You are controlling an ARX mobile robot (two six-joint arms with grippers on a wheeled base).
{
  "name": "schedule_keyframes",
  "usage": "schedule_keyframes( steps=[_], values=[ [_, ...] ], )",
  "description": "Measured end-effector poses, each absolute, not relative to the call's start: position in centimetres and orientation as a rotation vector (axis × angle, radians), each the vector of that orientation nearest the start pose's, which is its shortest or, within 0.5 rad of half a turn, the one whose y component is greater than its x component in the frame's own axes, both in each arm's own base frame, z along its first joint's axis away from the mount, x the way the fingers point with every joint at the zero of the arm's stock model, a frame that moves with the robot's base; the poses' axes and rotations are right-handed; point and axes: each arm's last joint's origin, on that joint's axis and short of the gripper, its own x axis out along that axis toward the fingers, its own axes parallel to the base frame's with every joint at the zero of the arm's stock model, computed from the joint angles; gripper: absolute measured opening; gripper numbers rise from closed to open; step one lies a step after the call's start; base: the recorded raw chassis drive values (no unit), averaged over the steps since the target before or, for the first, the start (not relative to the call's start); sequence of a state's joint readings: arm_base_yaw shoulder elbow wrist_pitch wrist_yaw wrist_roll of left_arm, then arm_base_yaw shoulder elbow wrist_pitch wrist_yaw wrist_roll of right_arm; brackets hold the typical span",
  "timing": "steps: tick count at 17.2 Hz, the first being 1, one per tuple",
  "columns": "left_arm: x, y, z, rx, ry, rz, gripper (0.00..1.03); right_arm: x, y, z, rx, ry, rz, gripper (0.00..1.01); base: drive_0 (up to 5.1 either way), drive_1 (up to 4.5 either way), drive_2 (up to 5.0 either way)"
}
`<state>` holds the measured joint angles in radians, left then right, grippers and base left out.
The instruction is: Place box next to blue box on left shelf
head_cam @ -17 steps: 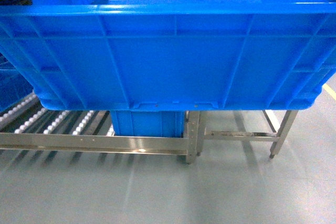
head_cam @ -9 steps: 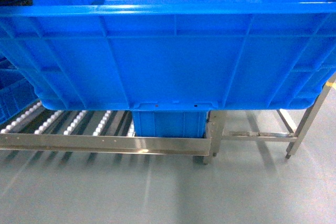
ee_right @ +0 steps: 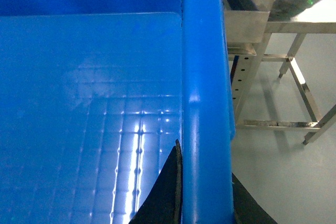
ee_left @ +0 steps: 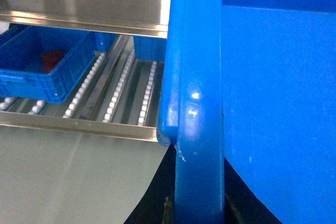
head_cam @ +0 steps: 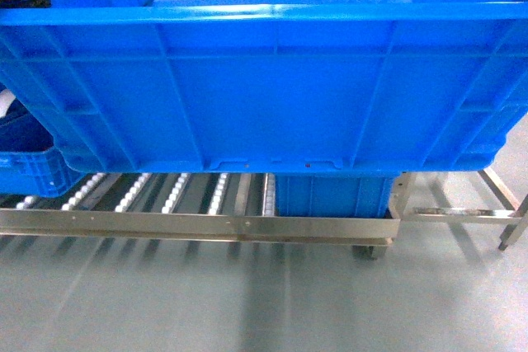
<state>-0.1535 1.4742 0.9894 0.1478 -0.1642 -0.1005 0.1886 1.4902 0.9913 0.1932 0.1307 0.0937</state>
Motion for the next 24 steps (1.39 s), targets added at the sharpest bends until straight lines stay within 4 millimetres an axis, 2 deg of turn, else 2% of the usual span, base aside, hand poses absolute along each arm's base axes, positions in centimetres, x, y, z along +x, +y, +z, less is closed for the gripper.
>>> schedule_keyframes(
  steps=[24],
  values=[
    [32.71, -4.58, 27.36, -0.047, 0.33, 0.027, 0.08, 32.93, 5.9, 27.31, 0.044, 0.304, 0.043, 0.08, -4.9, 2.47, 2.5]
  ],
)
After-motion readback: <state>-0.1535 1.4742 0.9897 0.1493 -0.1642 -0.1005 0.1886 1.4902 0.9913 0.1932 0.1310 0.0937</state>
